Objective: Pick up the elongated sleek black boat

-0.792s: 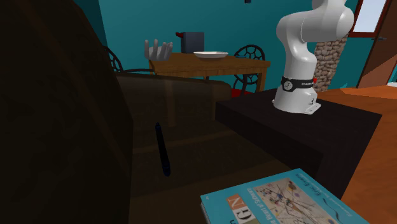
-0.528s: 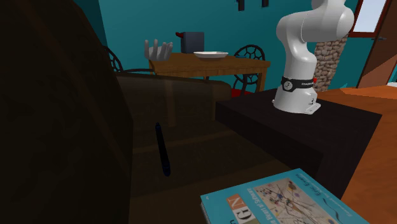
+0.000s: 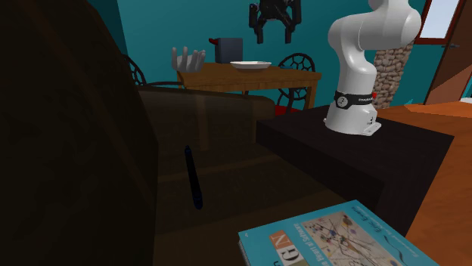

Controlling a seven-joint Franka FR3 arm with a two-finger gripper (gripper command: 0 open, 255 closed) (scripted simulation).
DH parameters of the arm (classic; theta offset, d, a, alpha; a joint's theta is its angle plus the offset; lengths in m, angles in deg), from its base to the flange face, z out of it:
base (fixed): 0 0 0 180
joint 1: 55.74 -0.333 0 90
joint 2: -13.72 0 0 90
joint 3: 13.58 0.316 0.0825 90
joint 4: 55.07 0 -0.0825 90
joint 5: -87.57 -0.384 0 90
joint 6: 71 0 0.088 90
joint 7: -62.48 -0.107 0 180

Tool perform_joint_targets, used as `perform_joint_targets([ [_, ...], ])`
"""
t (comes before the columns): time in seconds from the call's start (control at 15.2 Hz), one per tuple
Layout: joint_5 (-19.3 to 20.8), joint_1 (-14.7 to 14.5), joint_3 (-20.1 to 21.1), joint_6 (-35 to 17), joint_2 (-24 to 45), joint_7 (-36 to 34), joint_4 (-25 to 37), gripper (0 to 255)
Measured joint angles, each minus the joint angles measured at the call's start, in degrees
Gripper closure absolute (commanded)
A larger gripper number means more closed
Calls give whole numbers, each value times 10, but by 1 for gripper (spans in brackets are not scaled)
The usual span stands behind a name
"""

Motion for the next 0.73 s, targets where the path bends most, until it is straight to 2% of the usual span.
perform_joint_targets([
  [0.4,25,-21,-55,-143,119,117,-3,0],
  [0.73,16,-42,-87,-247,224,218,15,0],
])
